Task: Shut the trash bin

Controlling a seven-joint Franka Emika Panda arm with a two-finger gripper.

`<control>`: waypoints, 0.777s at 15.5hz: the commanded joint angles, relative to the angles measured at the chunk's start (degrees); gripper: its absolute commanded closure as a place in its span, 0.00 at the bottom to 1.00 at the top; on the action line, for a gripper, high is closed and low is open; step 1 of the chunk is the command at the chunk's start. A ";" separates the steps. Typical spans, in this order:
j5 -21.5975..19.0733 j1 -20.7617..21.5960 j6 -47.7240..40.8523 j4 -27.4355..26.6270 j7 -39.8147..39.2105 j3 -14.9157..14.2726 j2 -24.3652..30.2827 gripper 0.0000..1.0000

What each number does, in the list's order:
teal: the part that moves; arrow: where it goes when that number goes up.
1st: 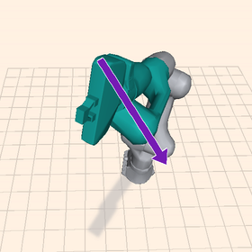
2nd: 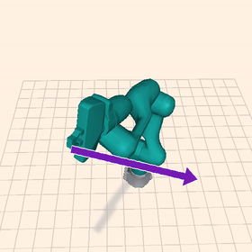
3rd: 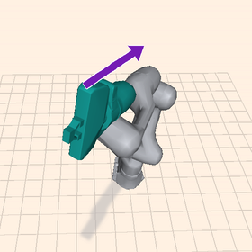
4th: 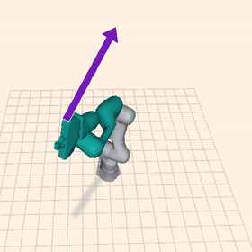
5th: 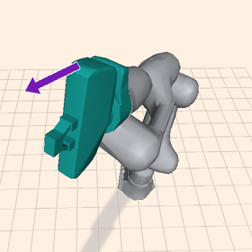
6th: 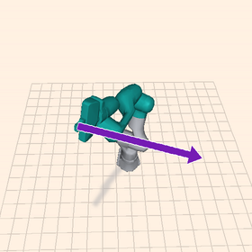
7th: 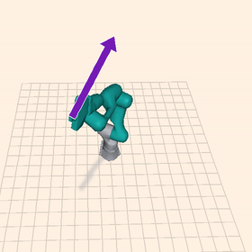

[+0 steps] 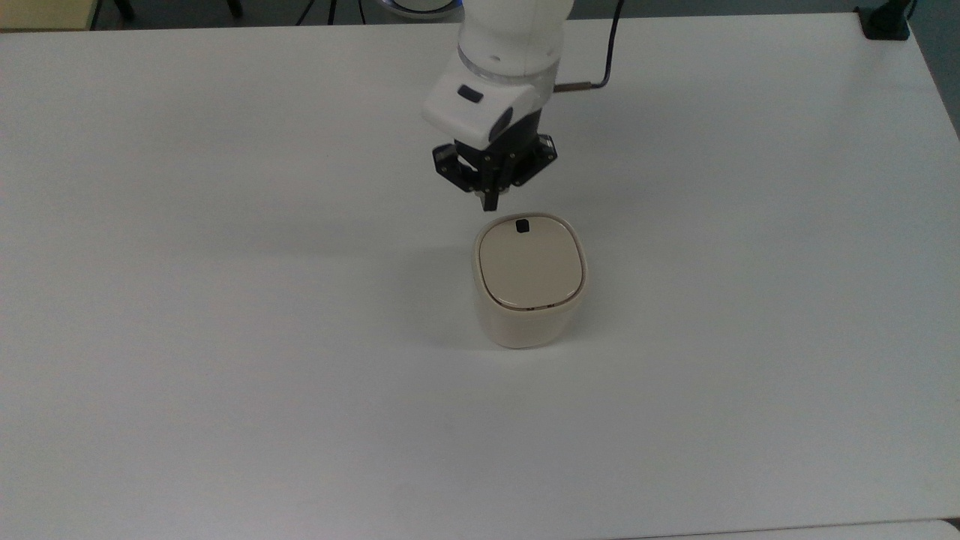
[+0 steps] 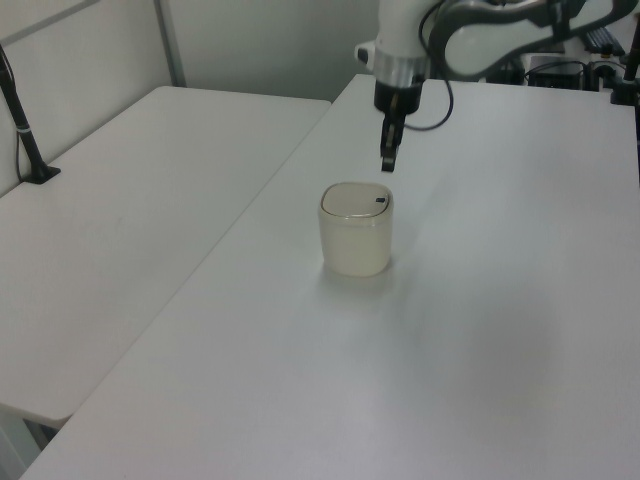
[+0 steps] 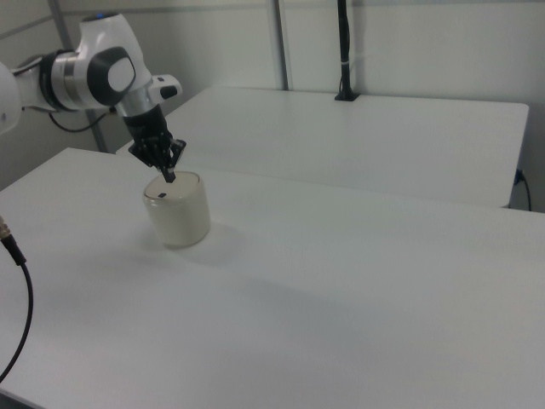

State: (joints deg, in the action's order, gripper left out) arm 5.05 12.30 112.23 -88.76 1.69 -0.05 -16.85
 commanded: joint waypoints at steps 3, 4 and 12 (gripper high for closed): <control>-0.49 -5.52 -12.99 -1.06 0.07 -0.39 8.76 1.00; -0.22 -6.23 -14.66 -1.06 0.07 -0.48 9.64 1.00; 0.05 -11.15 -20.74 -1.24 -3.71 -0.83 14.39 0.71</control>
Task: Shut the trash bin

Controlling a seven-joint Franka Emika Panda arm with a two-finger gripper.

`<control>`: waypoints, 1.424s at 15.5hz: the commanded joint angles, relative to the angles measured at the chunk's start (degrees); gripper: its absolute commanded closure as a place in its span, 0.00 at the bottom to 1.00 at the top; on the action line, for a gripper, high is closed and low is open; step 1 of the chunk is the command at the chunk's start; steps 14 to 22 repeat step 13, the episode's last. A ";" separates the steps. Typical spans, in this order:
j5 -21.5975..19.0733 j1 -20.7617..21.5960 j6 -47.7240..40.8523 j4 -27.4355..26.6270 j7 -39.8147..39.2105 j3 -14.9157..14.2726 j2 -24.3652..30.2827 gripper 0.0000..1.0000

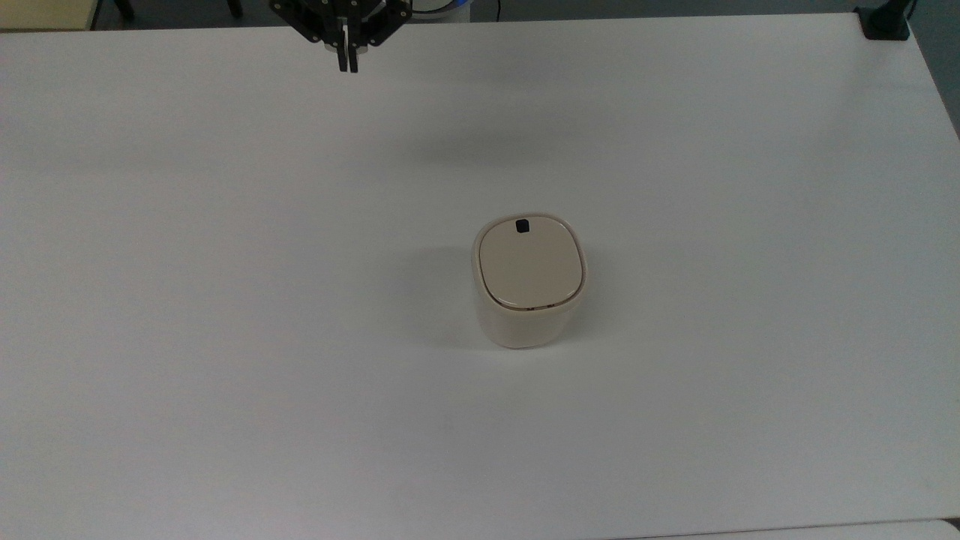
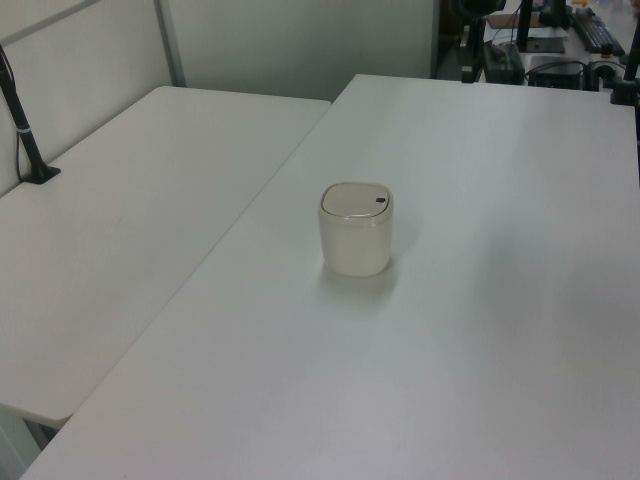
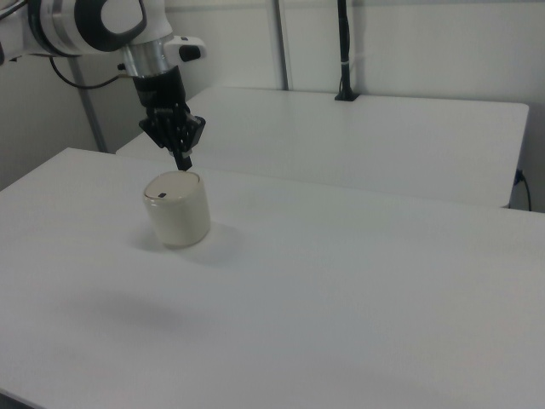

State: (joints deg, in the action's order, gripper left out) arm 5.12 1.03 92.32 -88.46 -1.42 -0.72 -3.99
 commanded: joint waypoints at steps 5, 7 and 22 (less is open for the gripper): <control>-0.02 0.03 -0.56 -1.62 -0.34 -0.16 1.70 0.00; -0.02 -0.41 -0.21 -1.62 -0.34 -0.16 1.71 0.00; -0.28 -0.50 -0.12 -1.45 -0.25 -0.25 1.71 0.00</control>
